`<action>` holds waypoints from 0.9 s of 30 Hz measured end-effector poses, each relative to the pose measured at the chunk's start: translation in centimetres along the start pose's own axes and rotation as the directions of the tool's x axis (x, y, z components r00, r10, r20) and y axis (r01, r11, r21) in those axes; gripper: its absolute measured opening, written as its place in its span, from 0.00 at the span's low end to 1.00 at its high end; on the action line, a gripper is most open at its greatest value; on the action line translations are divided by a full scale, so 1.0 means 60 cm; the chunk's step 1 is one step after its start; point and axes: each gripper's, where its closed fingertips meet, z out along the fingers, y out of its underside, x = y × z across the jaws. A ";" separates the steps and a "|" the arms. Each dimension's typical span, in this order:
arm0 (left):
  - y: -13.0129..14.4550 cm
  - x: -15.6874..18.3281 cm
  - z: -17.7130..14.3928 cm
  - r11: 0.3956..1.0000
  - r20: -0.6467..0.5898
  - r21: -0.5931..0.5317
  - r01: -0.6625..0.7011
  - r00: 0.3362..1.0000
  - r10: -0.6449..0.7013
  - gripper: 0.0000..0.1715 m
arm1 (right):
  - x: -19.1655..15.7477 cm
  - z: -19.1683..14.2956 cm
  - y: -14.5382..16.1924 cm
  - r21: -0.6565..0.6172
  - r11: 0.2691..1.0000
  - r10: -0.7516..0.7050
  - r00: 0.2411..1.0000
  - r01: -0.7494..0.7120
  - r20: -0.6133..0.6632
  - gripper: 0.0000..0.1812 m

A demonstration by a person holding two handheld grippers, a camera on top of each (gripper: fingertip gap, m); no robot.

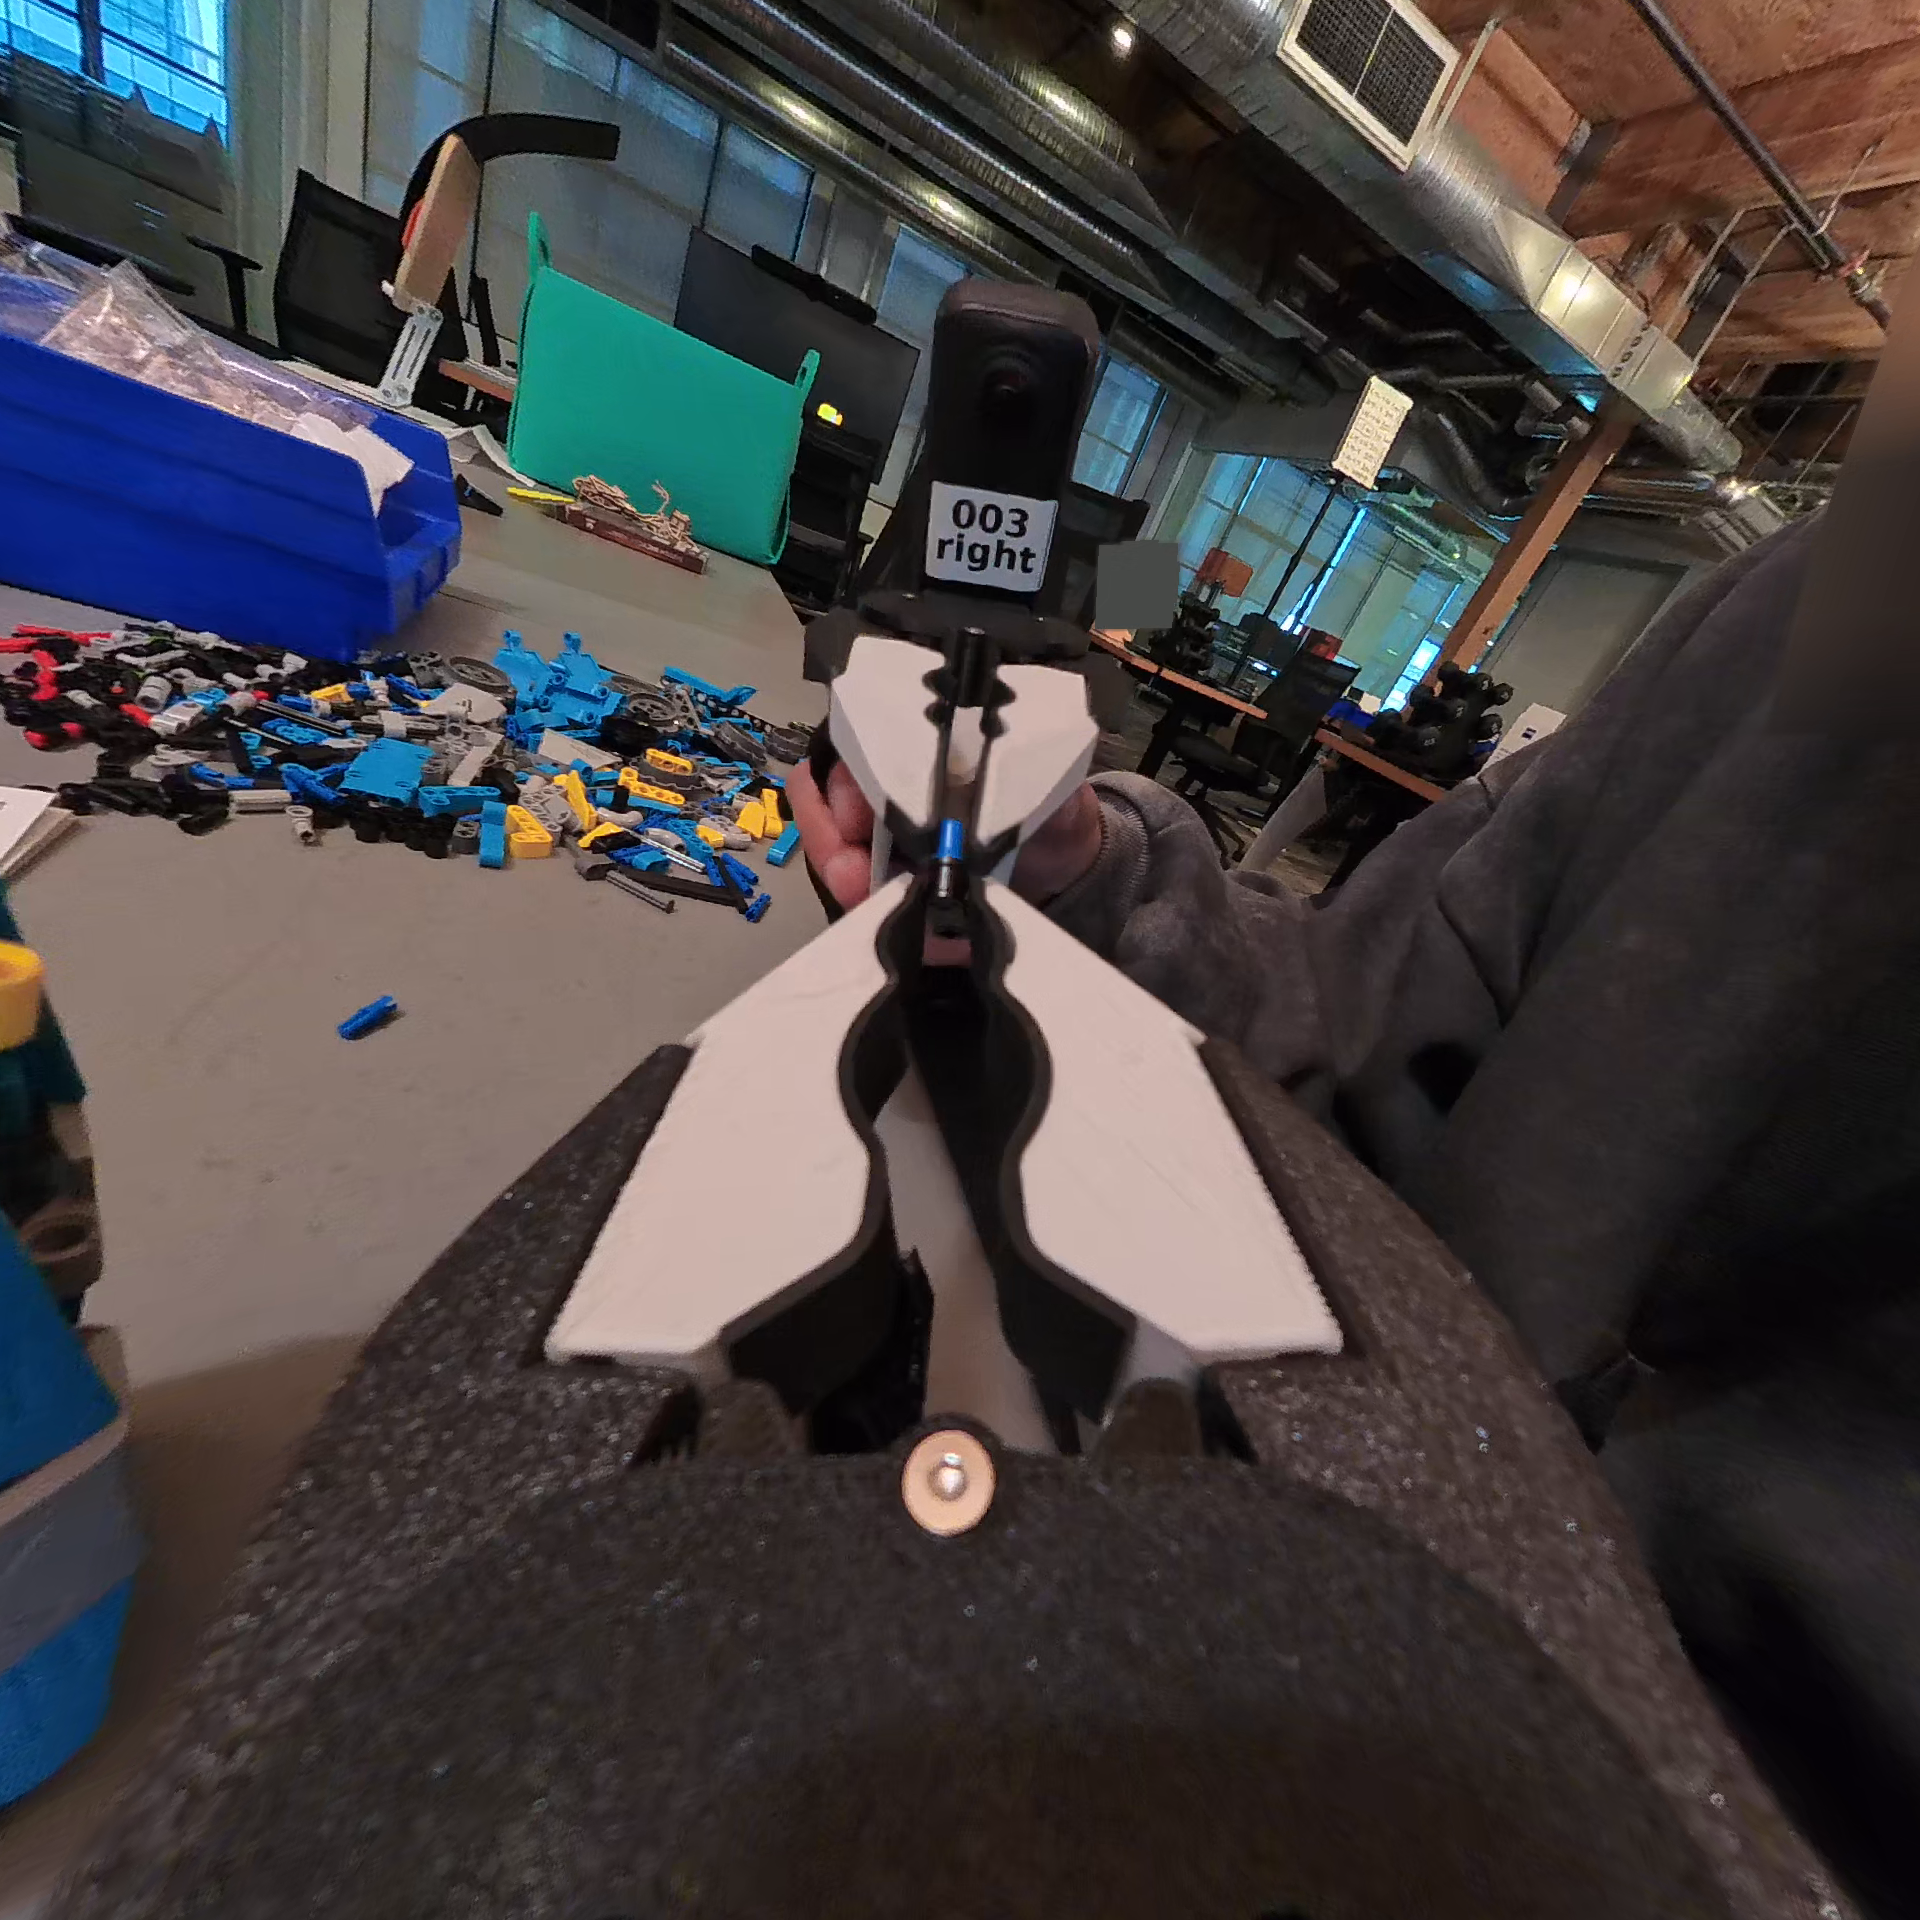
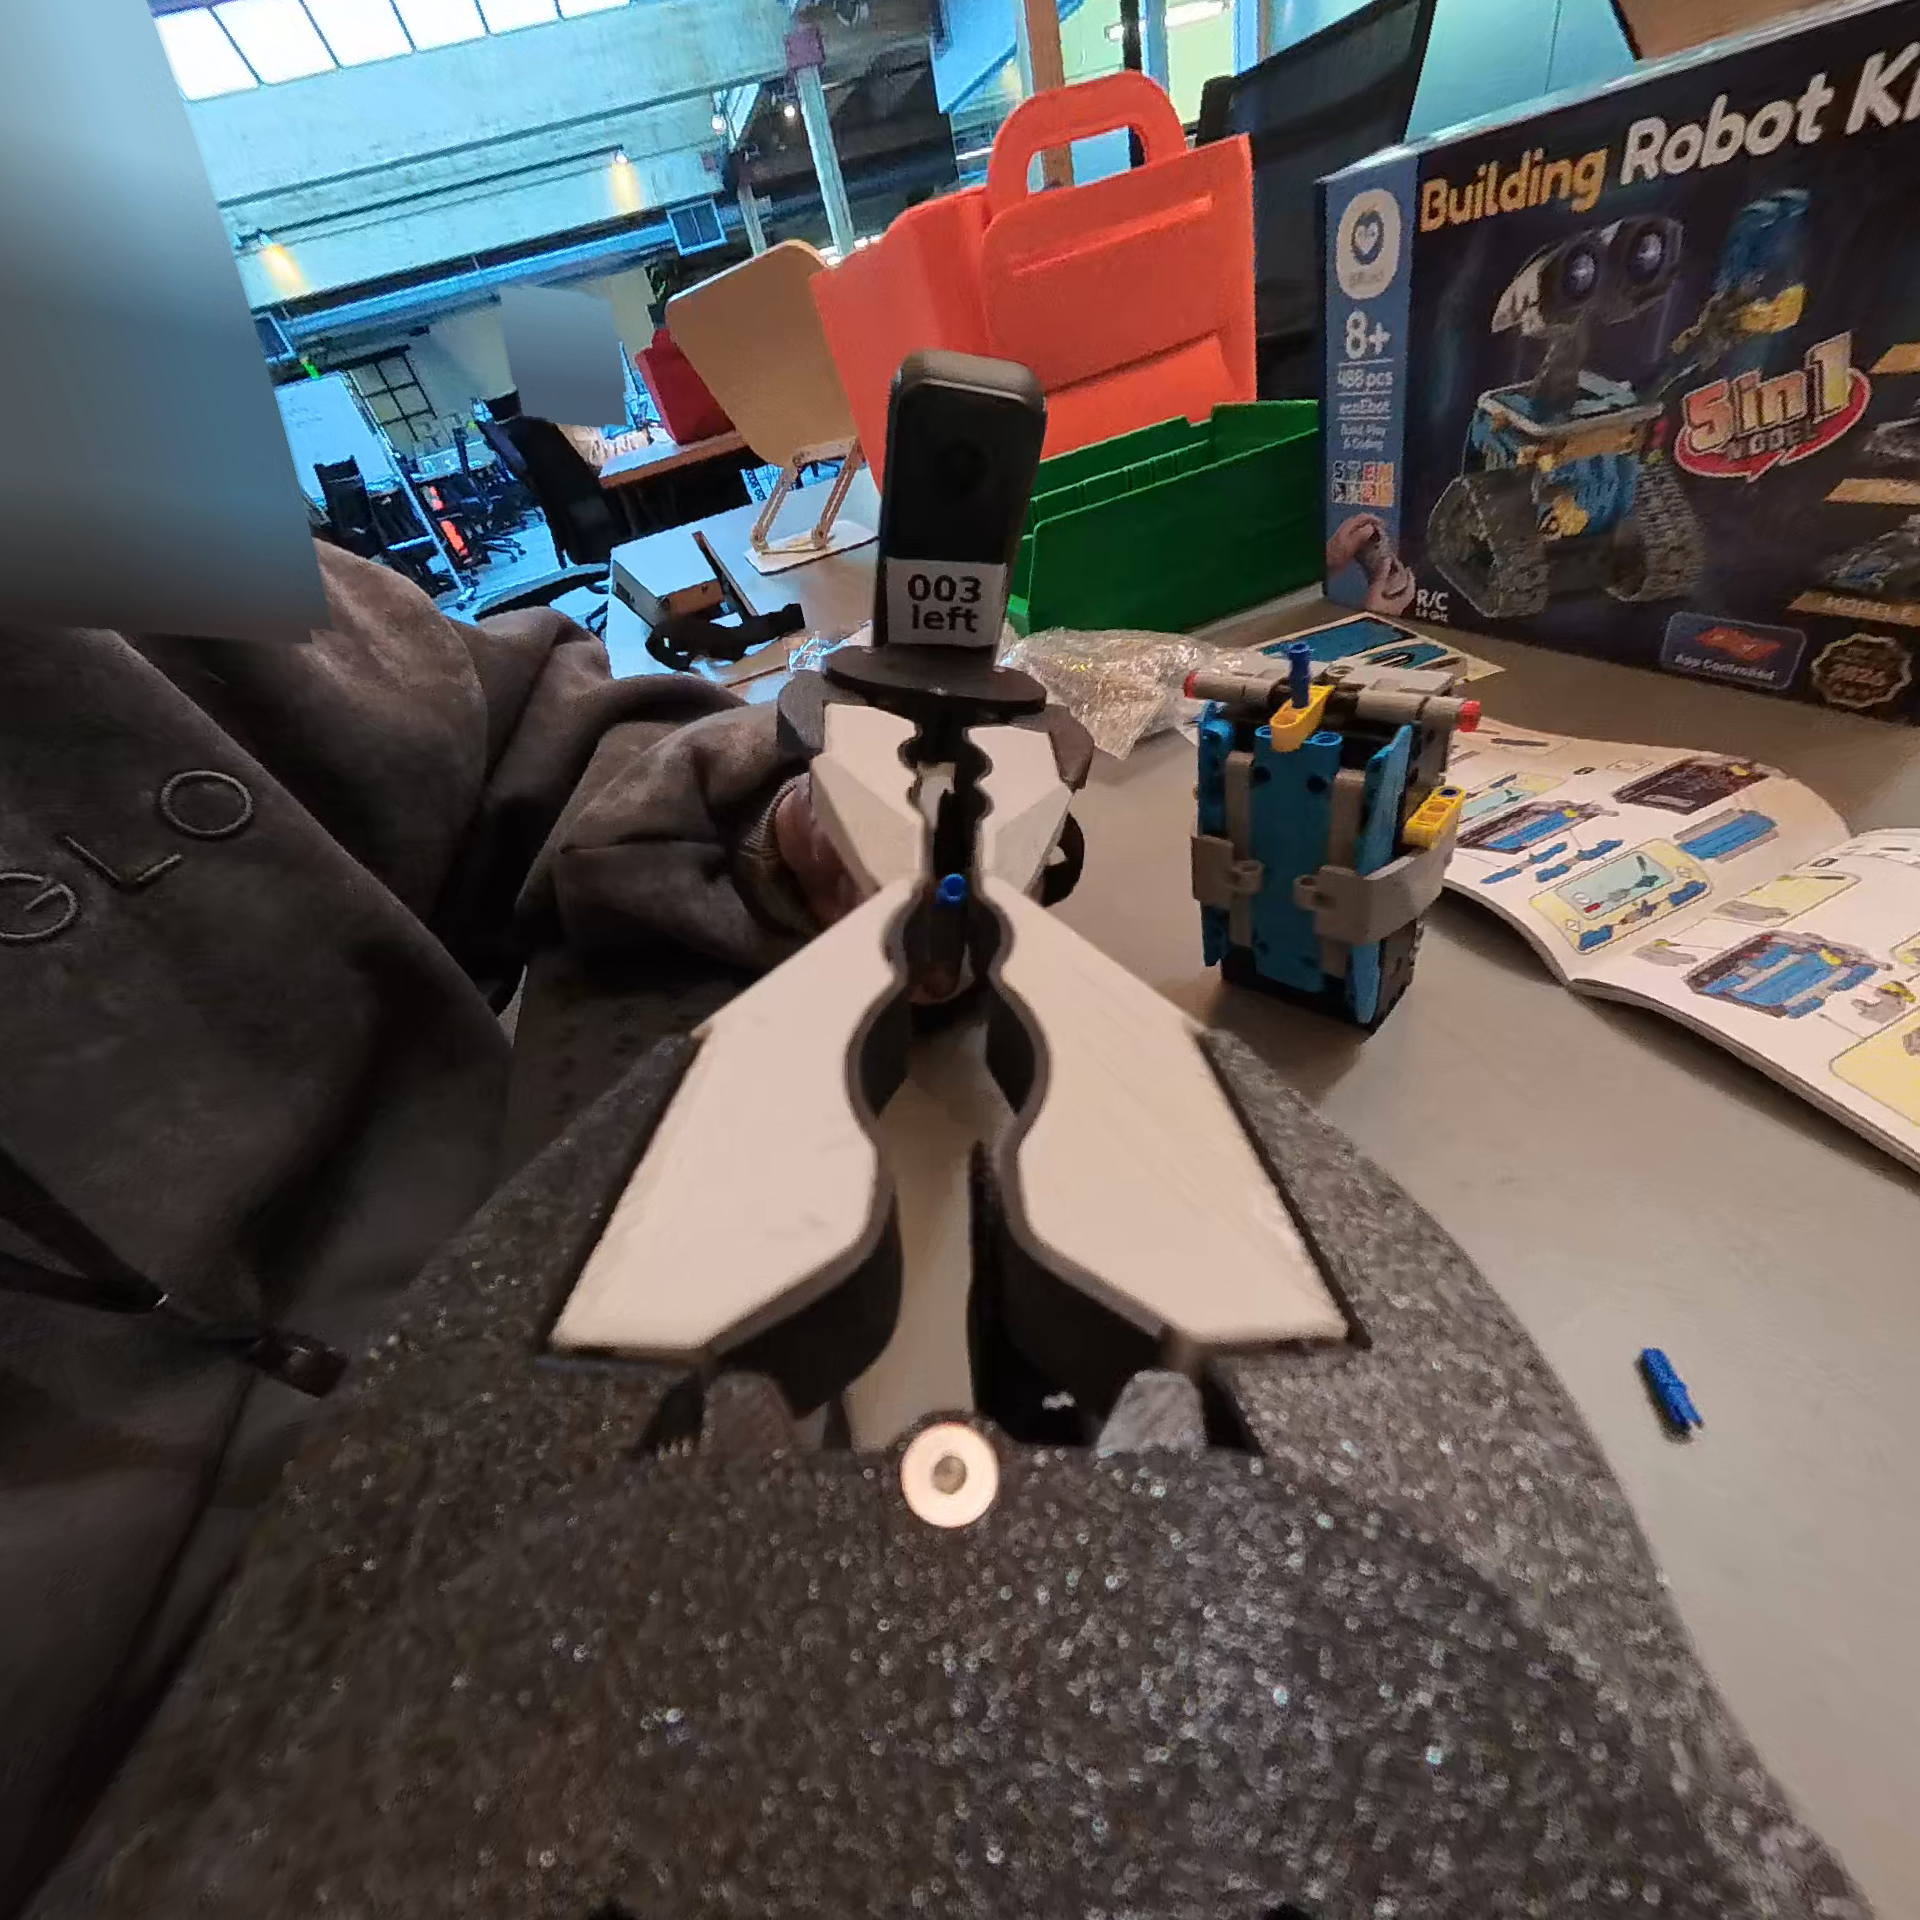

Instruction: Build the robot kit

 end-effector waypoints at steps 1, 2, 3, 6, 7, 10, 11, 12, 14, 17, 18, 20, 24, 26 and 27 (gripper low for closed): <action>0.001 0.001 0.001 1.000 0.000 -0.003 0.000 1.000 0.000 0.04 | 0.000 -0.001 -0.002 0.006 1.000 -0.009 1.000 0.010 -0.004 0.02; 0.001 0.001 0.002 1.000 -0.001 -0.005 -0.004 1.000 0.004 0.04 | -0.001 -0.002 -0.002 0.005 1.000 -0.013 1.000 0.013 -0.003 0.02; 0.002 0.002 0.002 1.000 -0.001 -0.004 -0.005 1.000 0.005 0.04 | -0.002 -0.001 -0.002 0.001 1.000 -0.014 1.000 0.014 0.000 0.02; -0.004 -0.006 0.001 1.000 0.029 0.025 0.007 1.000 -0.007 0.08 | 0.006 -0.001 -0.012 0.035 0.999 0.006 1.000 -0.005 -0.023 0.02; -0.003 -0.009 0.002 1.000 0.038 0.023 0.015 0.999 -0.015 0.15 | 0.007 -0.004 -0.021 0.073 0.997 0.033 0.999 -0.031 -0.017 0.02; -0.007 -0.014 0.005 0.998 0.048 0.049 0.032 0.998 -0.035 0.20 | 0.009 -0.003 -0.035 0.132 0.984 0.122 0.992 -0.123 0.019 0.02; -0.010 -0.012 0.006 0.997 0.041 0.062 0.034 0.999 -0.037 0.19 | 0.012 0.000 -0.032 0.125 0.984 0.129 0.992 -0.129 0.010 0.02; -0.012 -0.009 0.006 0.997 0.027 0.069 0.036 0.999 -0.038 0.17 | 0.012 0.004 -0.031 0.123 0.984 0.131 0.991 -0.131 0.009 0.02; -0.009 -0.002 0.009 0.998 0.006 0.060 0.032 0.999 -0.032 0.06 | 0.008 0.008 -0.034 0.131 0.982 0.135 0.991 -0.136 0.022 0.02; -0.011 -0.001 0.006 0.997 0.009 0.071 0.027 1.000 -0.028 0.04 | 0.012 0.006 -0.035 0.141 0.978 0.154 0.988 -0.156 0.026 0.02; -0.013 -0.003 0.004 0.996 0.011 0.078 0.036 0.999 -0.037 0.04 | 0.014 0.004 -0.036 0.143 0.977 0.157 0.987 -0.158 0.021 0.02; -0.018 -0.005 -0.001 0.994 0.009 0.100 0.051 0.999 -0.052 0.07 | 0.016 0.005 -0.033 0.135 0.979 0.154 0.988 -0.154 0.012 0.02; -0.020 -0.006 -0.002 0.992 -0.001 0.106 0.066 0.998 -0.066 0.06 | 0.017 0.004 -0.033 0.137 0.979 0.154 0.988 -0.153 0.009 0.02; -0.017 -0.006 0.000 0.994 0.005 0.096 0.057 0.998 -0.058 0.04 | 0.015 0.004 -0.034 0.138 0.978 0.157 0.987 -0.158 0.017 0.02; -0.017 -0.006 0.000 0.994 0.007 0.093 0.055 0.998 -0.056 0.04 | 0.015 0.005 -0.033 0.136 0.978 0.155 0.988 -0.156 0.017 0.02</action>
